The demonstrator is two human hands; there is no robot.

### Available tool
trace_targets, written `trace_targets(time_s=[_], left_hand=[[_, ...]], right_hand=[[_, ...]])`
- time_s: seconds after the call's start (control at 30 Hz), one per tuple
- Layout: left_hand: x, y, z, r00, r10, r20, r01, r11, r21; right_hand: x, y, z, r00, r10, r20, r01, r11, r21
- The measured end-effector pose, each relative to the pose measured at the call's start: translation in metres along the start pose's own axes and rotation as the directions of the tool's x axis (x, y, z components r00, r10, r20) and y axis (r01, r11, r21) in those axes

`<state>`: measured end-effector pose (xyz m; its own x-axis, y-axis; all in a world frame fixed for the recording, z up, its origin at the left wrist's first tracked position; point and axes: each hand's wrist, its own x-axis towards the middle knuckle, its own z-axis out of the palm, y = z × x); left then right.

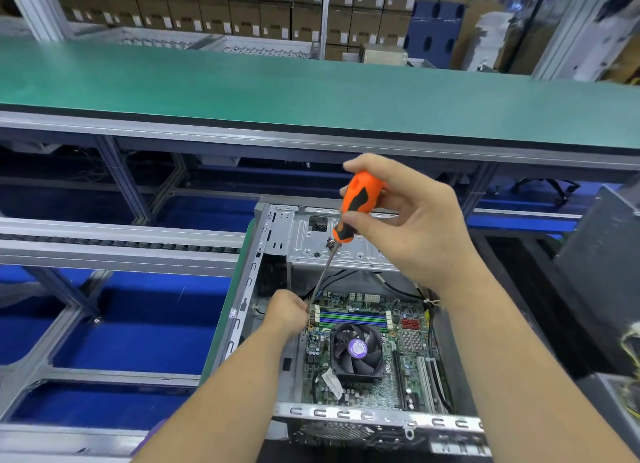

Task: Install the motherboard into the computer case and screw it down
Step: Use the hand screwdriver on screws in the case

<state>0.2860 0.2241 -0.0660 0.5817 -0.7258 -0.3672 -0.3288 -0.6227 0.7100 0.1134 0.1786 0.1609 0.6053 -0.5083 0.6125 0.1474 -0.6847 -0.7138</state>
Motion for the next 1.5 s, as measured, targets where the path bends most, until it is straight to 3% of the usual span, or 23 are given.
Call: trace_targets(time_s=[0.17,0.37,0.9,1.5], left_hand=[[-0.001,0.001,0.001,1.0,0.024,-0.001,-0.024,0.999,0.023],[-0.005,0.002,0.004,0.986,0.166,0.003,-0.165,0.976,0.143],[-0.009,0.008,0.002,0.978,0.205,0.024,-0.203,0.932,0.301],[-0.011,0.01,0.0,0.976,0.214,0.037,-0.215,0.93,0.298]], right_hand=[[0.002,0.001,-0.007,0.999,0.012,-0.053,-0.013,1.0,-0.019],[0.001,0.006,-0.009,0.998,0.011,-0.067,-0.014,0.999,-0.038],[0.001,0.009,-0.01,0.997,0.018,-0.069,-0.024,0.996,-0.086],[0.001,0.008,-0.007,0.998,0.039,-0.054,-0.042,0.997,-0.065]])
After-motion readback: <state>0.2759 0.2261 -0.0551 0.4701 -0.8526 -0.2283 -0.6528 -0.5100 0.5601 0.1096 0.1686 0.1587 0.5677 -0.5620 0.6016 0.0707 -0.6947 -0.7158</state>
